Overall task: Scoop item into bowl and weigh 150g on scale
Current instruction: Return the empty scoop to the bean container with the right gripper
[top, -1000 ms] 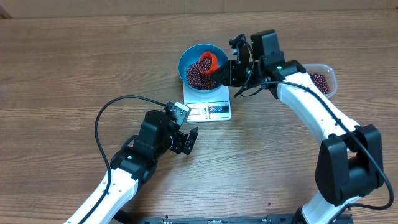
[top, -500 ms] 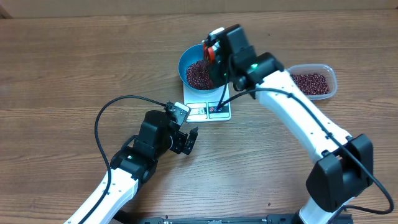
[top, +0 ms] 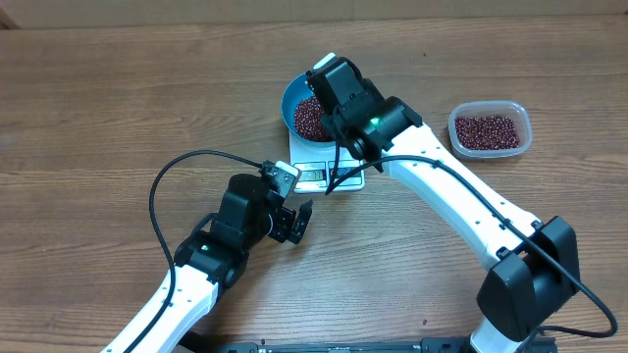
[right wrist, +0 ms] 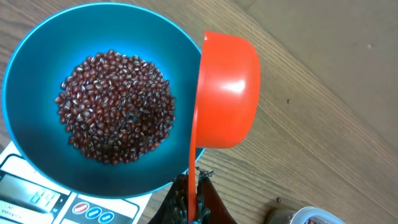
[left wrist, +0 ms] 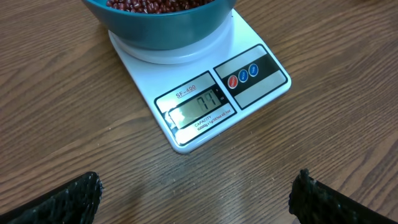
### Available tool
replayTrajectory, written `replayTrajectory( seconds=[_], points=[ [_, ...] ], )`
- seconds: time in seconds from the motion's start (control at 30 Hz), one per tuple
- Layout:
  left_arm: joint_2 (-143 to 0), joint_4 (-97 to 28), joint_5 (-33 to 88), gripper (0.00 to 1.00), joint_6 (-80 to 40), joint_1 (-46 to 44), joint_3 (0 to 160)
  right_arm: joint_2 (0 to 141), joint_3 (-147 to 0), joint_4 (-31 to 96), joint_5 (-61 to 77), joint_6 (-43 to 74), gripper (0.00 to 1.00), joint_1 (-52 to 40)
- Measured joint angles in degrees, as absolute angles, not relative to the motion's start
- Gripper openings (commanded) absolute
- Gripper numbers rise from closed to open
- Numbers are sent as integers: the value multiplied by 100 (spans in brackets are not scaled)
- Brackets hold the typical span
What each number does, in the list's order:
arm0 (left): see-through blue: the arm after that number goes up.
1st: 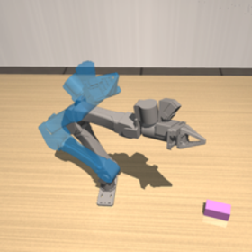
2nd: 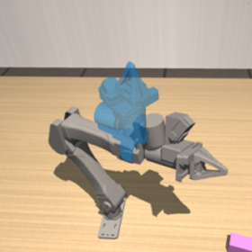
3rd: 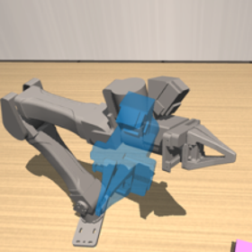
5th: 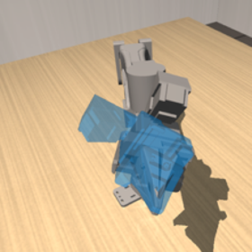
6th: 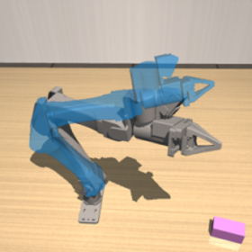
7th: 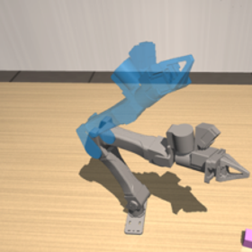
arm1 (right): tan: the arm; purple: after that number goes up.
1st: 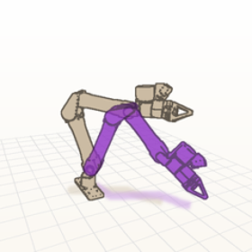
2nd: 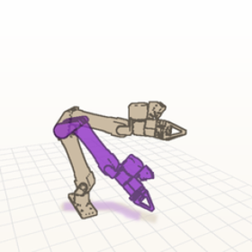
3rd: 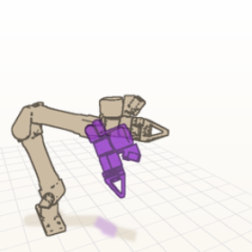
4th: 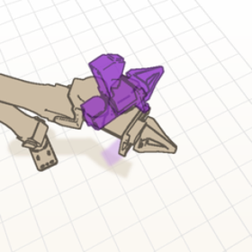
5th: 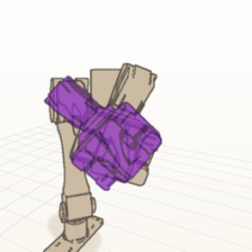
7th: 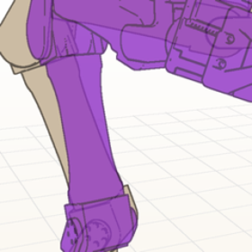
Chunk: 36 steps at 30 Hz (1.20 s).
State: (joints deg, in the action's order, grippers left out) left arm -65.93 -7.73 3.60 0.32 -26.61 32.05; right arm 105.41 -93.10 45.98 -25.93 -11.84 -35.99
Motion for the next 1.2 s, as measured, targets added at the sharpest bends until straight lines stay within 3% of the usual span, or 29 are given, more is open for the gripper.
replayTrajectory(
  seconds=[0.33, 0.77, 1.2],
  points=[
    [-6593, -770, 360, 100, 32, -2661, 3205, 10379, -9981, 5557, -1509, -1273, 4, -3068],
    [-6593, -770, 360, 100, 32, -2661, 3205, 9504, -10617, 7819, -864, -2093, 4, -257],
    [-6593, -773, 360, 100, 32, -2661, 3205, 10414, -10143, 7752, -668, -3238, 4, 591]
  ],
)
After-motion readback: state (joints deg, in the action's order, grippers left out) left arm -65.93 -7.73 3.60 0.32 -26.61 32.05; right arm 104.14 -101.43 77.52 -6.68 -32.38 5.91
